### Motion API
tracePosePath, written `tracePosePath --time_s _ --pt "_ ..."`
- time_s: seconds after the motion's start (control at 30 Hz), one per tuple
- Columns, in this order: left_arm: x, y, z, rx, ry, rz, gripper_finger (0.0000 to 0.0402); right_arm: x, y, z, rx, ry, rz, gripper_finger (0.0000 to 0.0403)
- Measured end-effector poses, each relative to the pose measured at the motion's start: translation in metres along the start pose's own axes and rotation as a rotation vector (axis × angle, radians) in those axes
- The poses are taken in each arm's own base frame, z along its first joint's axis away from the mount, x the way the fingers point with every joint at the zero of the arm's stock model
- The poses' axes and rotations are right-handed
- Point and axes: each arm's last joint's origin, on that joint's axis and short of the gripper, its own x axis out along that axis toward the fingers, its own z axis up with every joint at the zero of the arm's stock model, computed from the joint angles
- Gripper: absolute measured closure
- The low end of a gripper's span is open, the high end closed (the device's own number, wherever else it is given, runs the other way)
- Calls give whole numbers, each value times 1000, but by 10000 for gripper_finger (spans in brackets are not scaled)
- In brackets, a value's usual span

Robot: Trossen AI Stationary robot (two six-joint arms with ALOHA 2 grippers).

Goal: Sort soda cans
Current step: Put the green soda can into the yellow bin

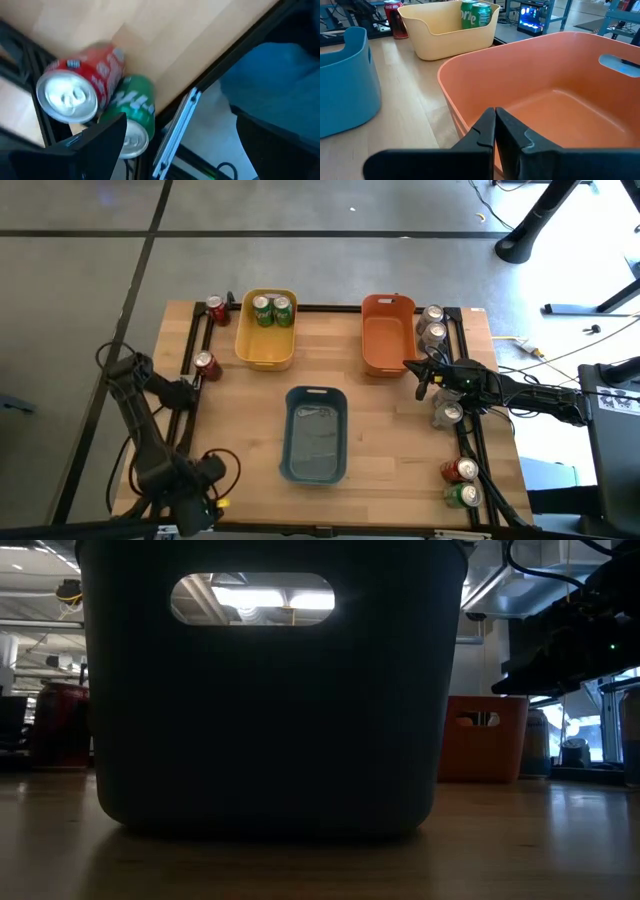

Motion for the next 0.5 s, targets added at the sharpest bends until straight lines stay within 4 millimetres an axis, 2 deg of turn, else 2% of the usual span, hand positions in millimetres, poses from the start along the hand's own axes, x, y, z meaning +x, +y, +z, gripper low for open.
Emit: tracePosePath --time_s 0.23,0.5 --pt "17 2 -19 -36 91 138 39 0 0 0 0 0 0 391" --pt "19 4 -27 -79 106 169 39 0 0 0 0 -1 0 391"
